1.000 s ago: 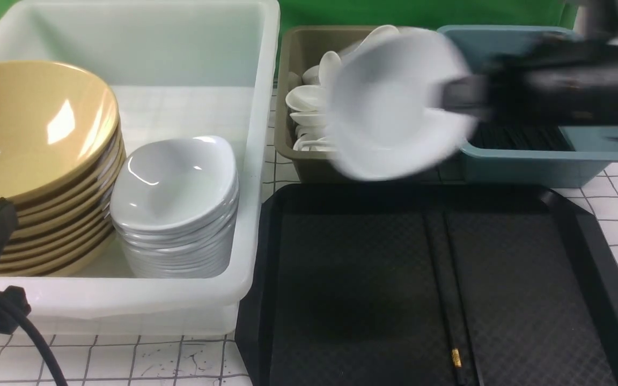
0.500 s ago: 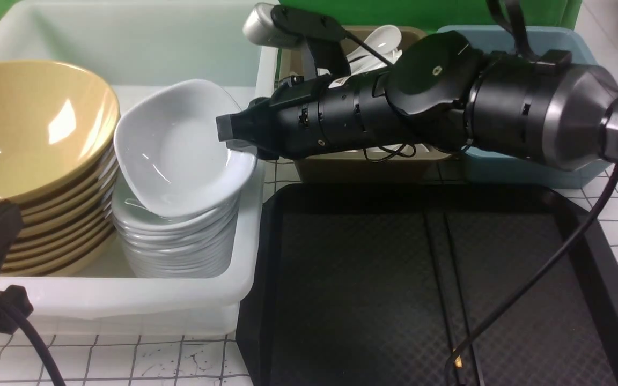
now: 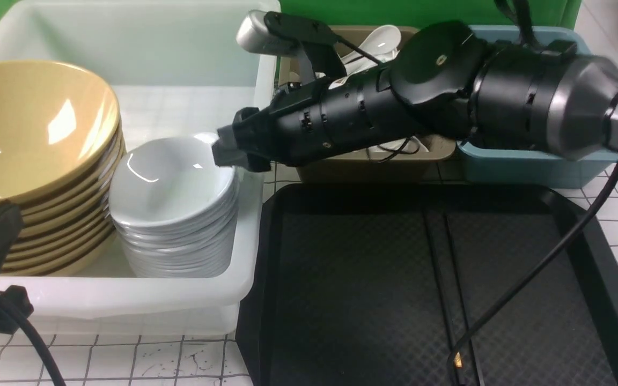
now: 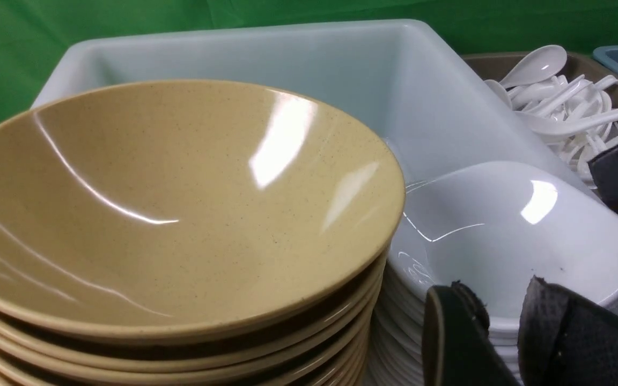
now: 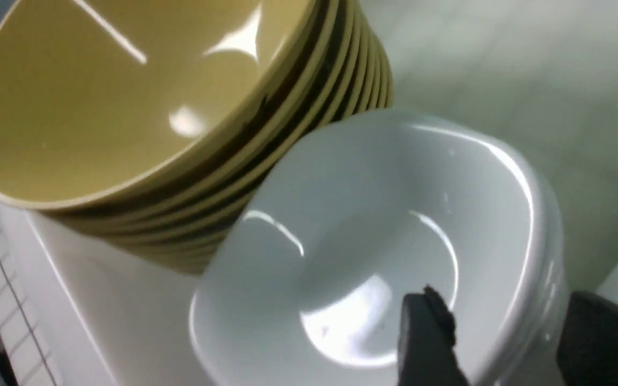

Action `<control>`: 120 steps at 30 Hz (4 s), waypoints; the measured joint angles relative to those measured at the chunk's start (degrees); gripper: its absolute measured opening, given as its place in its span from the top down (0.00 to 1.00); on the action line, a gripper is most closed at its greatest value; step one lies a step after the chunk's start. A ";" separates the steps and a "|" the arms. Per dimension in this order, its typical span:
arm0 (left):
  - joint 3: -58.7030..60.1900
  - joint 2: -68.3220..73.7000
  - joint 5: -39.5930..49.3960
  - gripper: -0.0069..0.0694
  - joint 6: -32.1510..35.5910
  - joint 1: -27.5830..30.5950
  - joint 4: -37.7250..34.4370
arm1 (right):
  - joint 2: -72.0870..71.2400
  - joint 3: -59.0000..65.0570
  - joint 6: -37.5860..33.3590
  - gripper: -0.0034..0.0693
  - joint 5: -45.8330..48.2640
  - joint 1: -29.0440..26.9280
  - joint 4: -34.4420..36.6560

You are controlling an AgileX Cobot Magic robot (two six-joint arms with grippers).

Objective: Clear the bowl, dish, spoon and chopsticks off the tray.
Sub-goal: Use the right arm to put the plate into the large storage box on the left, then use the right arm to grab a chopstick, then use the right arm to put a chopstick into the small storage box on the right, then use the right arm to grab a chopstick

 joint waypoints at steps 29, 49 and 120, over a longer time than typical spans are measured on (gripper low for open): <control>0.00 0.00 -0.50 0.73 0.00 0.00 -0.05 | -7.99 34.54 44.48 0.54 1.08 -8.96 -52.05; 0.00 0.00 -0.50 0.73 -1.33 0.00 -0.05 | -18.19 35.00 37.78 0.87 7.49 -8.96 -53.92; 0.36 0.00 -0.91 0.73 -1.48 0.00 -0.02 | -3.60 28.08 34.94 0.84 6.44 0.48 -54.23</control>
